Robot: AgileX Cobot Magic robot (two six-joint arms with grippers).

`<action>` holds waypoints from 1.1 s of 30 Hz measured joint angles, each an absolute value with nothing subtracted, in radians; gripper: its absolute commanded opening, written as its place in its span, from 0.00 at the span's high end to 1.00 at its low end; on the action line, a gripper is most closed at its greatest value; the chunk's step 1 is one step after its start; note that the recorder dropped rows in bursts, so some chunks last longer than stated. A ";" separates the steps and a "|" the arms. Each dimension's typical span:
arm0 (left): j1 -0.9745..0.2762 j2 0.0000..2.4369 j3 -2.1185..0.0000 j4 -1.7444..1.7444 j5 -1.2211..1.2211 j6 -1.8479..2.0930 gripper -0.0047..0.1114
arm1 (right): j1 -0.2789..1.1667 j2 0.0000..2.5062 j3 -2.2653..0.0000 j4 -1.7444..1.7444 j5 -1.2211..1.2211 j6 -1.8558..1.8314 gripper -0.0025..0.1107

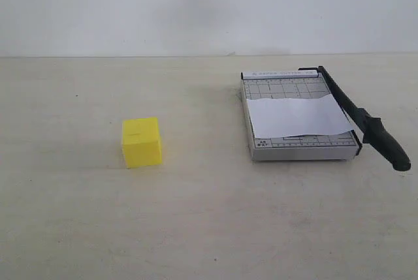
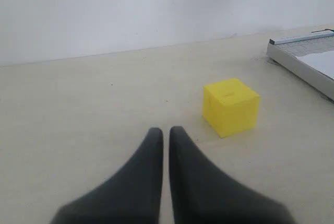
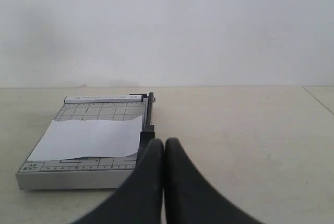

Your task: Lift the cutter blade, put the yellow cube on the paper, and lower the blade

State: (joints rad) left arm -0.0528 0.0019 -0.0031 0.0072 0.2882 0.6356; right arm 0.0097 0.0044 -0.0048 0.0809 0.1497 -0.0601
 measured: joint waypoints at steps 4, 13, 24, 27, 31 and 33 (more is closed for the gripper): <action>-0.053 0.002 -0.003 0.007 0.288 0.636 0.92 | 0.010 0.004 -0.005 0.081 0.150 -0.060 0.98; -0.053 0.002 -0.003 0.007 0.288 0.636 0.92 | 0.010 0.004 -0.005 0.077 0.150 -0.148 0.98; -0.053 0.002 -0.003 0.007 0.288 0.636 0.92 | 0.010 0.004 0.001 0.265 -0.137 0.112 0.98; -0.053 0.002 -0.003 0.007 0.288 0.636 0.92 | 0.010 0.004 0.001 0.274 -0.200 0.179 0.98; -0.053 0.002 -0.003 0.007 0.288 0.636 0.92 | 0.010 0.004 0.001 0.278 -0.269 0.277 0.98; -0.053 0.002 -0.003 0.007 0.288 0.636 0.92 | 0.010 0.004 0.001 0.280 -0.289 0.316 0.98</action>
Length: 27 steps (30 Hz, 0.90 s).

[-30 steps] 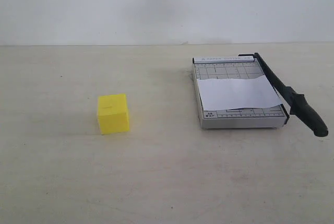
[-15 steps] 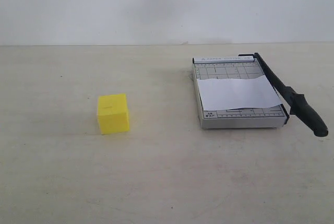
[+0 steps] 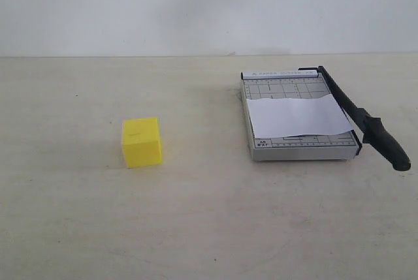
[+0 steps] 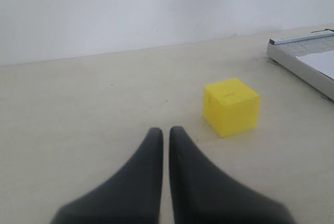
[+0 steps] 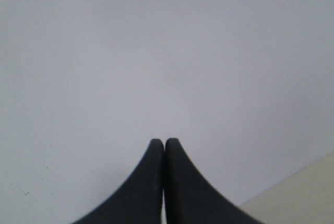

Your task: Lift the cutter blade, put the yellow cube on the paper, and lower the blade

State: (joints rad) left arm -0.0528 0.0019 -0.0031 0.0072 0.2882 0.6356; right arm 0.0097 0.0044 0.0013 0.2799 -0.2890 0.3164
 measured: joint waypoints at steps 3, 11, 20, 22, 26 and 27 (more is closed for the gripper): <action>-0.053 0.002 -0.003 0.007 0.288 0.636 0.92 | 0.010 0.004 0.001 0.280 -0.304 0.334 0.98; -0.053 0.002 -0.003 0.007 0.288 0.636 0.92 | 0.010 0.004 -0.041 0.191 -0.120 0.338 0.82; -0.053 0.002 -0.003 0.007 0.288 0.636 0.92 | 0.010 0.188 -0.373 0.051 0.356 0.122 0.47; -0.053 0.002 -0.003 0.007 0.288 0.636 0.92 | 0.010 0.295 -0.453 0.049 0.450 0.064 0.46; -0.053 0.002 -0.003 0.007 0.288 0.636 0.92 | 0.014 0.520 -0.597 0.060 0.604 -0.031 0.46; -0.053 0.002 -0.003 0.007 0.288 0.636 0.92 | 0.022 0.568 -0.620 0.078 0.624 -0.065 0.46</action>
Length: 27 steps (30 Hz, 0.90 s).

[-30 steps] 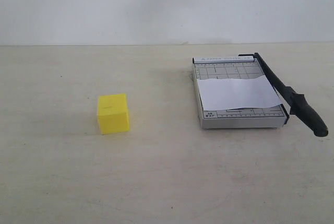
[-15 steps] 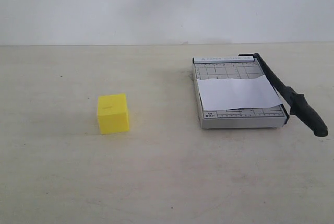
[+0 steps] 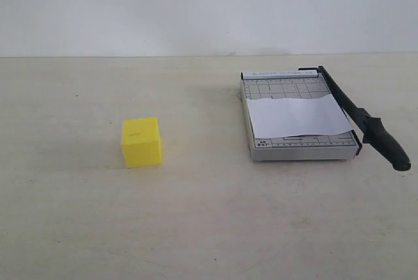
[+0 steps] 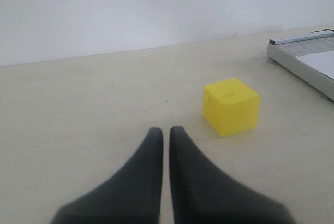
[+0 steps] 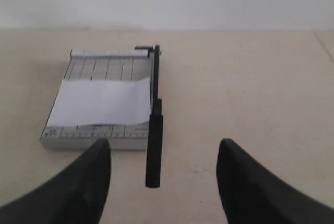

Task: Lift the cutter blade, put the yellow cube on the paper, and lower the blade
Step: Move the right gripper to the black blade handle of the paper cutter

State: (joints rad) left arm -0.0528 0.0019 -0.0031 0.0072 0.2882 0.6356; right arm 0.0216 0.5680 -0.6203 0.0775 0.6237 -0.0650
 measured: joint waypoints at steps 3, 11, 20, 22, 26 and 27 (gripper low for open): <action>-0.053 0.002 -0.003 0.007 0.288 0.636 0.92 | 0.054 0.734 -0.694 0.146 0.679 -0.158 0.46; -0.053 0.002 -0.003 0.007 0.288 0.636 0.92 | 0.100 1.129 -0.840 0.166 0.704 -0.249 0.45; -0.053 0.002 -0.003 0.007 0.288 0.636 0.92 | 0.100 1.284 -0.875 0.128 0.665 -0.289 0.33; -0.053 0.002 -0.003 0.007 0.288 0.636 0.92 | 0.100 1.300 -0.875 0.125 0.665 -0.291 0.33; -0.053 0.002 -0.003 0.007 0.288 0.636 0.92 | 0.100 1.325 -0.875 0.118 0.665 -0.291 0.33; -0.053 0.002 -0.003 0.007 0.288 0.636 0.92 | 0.100 1.332 -0.875 0.114 0.665 -0.291 0.33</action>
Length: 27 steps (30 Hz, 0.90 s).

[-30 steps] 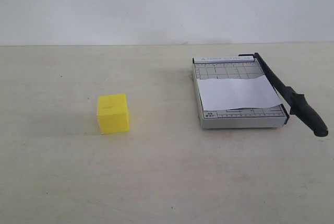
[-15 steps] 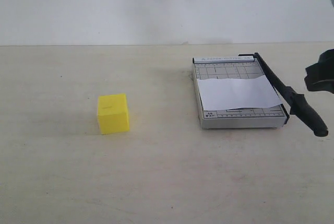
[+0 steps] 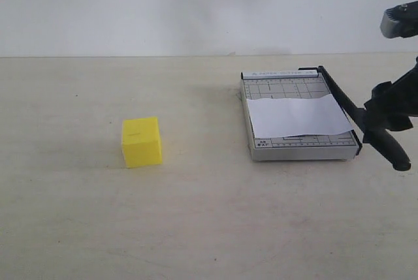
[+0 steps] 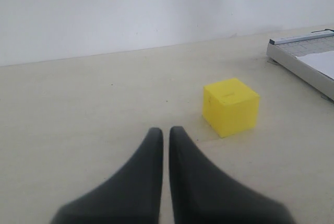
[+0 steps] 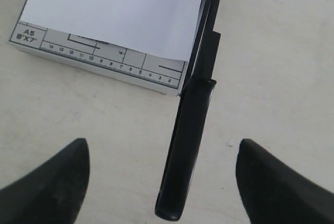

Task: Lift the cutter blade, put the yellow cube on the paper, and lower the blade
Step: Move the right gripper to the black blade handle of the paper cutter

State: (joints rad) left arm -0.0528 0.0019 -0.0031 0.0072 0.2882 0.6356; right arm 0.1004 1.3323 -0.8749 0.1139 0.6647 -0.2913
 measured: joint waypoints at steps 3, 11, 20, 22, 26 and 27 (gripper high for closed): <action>-0.053 0.002 -0.003 0.007 0.288 0.636 0.92 | 0.100 1.360 -0.875 0.104 0.663 -0.291 0.33; -0.053 0.002 -0.003 0.007 0.288 0.636 0.92 | 0.100 1.438 -0.875 0.072 0.632 -0.294 0.33; -0.053 0.002 -0.003 0.007 0.288 0.636 0.92 | 0.100 1.556 -0.876 0.049 0.610 -0.294 0.33; -0.053 0.002 -0.003 0.007 0.288 0.636 0.92 | 0.100 1.559 -0.876 0.047 0.603 -0.294 0.34; -0.053 0.002 -0.003 0.007 0.288 0.636 0.92 | 0.100 1.561 -0.876 0.042 0.586 -0.294 0.37; -0.053 0.002 -0.003 0.007 0.288 0.636 0.92 | 0.100 1.561 -0.876 0.040 0.586 -0.294 0.37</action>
